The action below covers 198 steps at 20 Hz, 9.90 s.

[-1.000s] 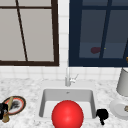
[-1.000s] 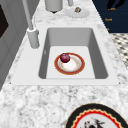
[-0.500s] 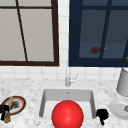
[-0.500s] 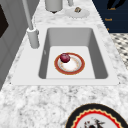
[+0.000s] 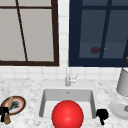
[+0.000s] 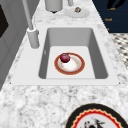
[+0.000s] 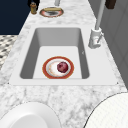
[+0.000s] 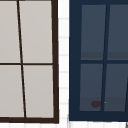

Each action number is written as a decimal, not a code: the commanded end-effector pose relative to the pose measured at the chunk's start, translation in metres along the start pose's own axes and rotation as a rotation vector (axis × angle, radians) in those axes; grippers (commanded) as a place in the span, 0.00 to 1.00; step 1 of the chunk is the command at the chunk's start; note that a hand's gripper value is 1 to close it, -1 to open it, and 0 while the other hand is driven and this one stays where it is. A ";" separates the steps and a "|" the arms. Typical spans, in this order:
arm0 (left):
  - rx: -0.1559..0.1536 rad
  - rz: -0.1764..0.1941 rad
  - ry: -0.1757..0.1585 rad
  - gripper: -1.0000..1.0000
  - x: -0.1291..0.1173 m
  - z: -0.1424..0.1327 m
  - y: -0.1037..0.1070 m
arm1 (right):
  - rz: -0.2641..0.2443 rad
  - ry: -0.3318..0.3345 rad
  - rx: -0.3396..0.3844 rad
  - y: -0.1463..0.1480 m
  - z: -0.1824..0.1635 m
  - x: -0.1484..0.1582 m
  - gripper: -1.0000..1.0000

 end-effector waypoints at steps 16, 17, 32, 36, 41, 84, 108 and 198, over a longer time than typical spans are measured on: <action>-0.020 0.013 -0.015 0.00 0.009 0.010 0.016 | 0.000 0.000 0.000 0.000 0.000 0.000 0.50; -0.026 0.021 -0.015 0.00 0.011 0.012 0.019 | 0.000 0.000 0.000 0.000 0.000 0.000 0.50; 0.011 0.113 0.020 0.00 0.020 0.004 0.078 | 0.000 0.000 0.000 0.000 0.000 0.000 0.50; 0.025 0.130 0.016 0.00 0.020 0.000 0.092 | 0.000 0.000 0.000 0.000 0.000 0.000 0.50; 0.020 0.128 0.026 0.00 0.018 -0.009 0.108 | 0.000 0.000 0.000 0.000 0.000 0.000 0.50; -0.070 0.087 -0.078 0.00 -0.140 0.015 0.110 | 0.000 0.000 0.000 0.000 0.000 0.000 0.50; -0.070 -0.022 -0.149 0.00 -0.095 0.031 0.126 | 0.000 0.000 0.000 0.000 0.000 0.000 0.50; 0.014 0.039 -0.156 0.00 -0.075 -0.016 0.086 | 0.000 0.000 0.000 0.000 0.000 0.000 0.50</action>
